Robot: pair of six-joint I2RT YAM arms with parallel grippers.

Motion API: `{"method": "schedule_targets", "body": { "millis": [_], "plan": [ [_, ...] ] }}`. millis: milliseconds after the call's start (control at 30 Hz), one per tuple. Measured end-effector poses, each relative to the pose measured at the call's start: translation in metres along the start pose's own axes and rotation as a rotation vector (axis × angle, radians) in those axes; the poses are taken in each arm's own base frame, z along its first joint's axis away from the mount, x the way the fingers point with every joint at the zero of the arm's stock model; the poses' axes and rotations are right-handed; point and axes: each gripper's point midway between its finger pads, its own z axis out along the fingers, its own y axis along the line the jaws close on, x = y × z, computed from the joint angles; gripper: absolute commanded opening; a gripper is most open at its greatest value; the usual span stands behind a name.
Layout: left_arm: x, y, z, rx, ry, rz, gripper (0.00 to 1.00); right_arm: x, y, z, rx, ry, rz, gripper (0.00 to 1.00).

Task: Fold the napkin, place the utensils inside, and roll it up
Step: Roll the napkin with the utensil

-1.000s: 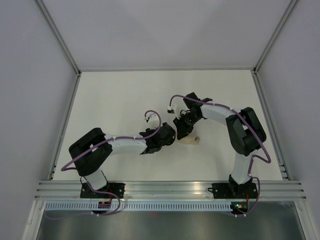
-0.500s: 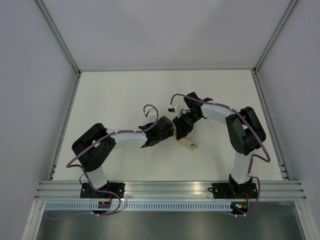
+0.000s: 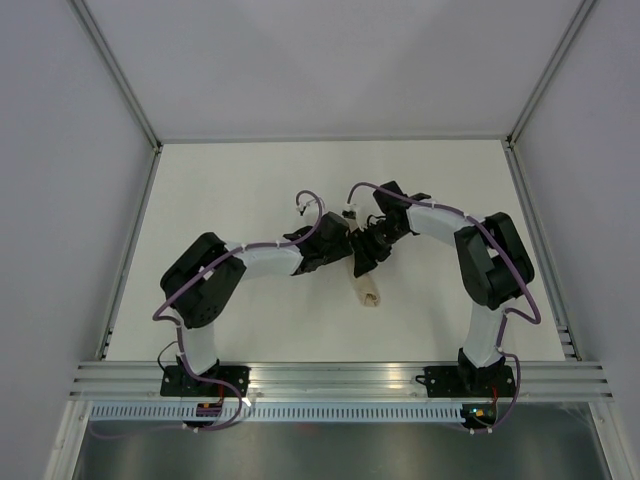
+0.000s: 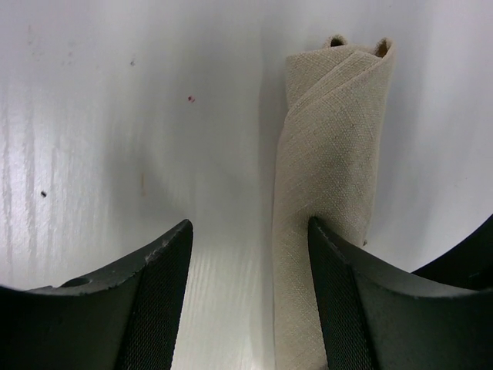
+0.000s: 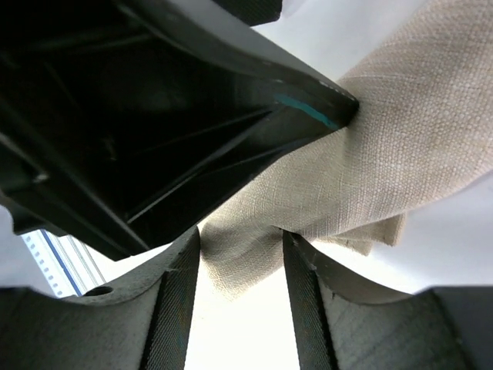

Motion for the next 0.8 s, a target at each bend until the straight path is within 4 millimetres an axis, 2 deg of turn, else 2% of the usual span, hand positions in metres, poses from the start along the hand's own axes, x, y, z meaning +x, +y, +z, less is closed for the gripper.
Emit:
{"method": "schedule_targets", "body": {
  "millis": [333,500,667,800],
  "plan": [
    [-0.012,-0.026,0.016,0.032,0.006,0.039,0.66,-0.007,-0.02,-0.016,0.018,-0.053,0.086,0.48],
    [-0.017,-0.038,0.02,0.05,0.004,0.047,0.65,-0.006,-0.029,-0.018,0.007,-0.066,0.13,0.28],
    [-0.017,-0.039,0.019,0.055,0.009,0.055,0.65,-0.002,-0.033,-0.021,-0.023,-0.075,0.189,0.19],
    [-0.015,-0.037,0.019,0.047,0.015,0.063,0.66,0.001,-0.038,-0.023,-0.051,-0.082,0.235,0.15]
  ]
}}
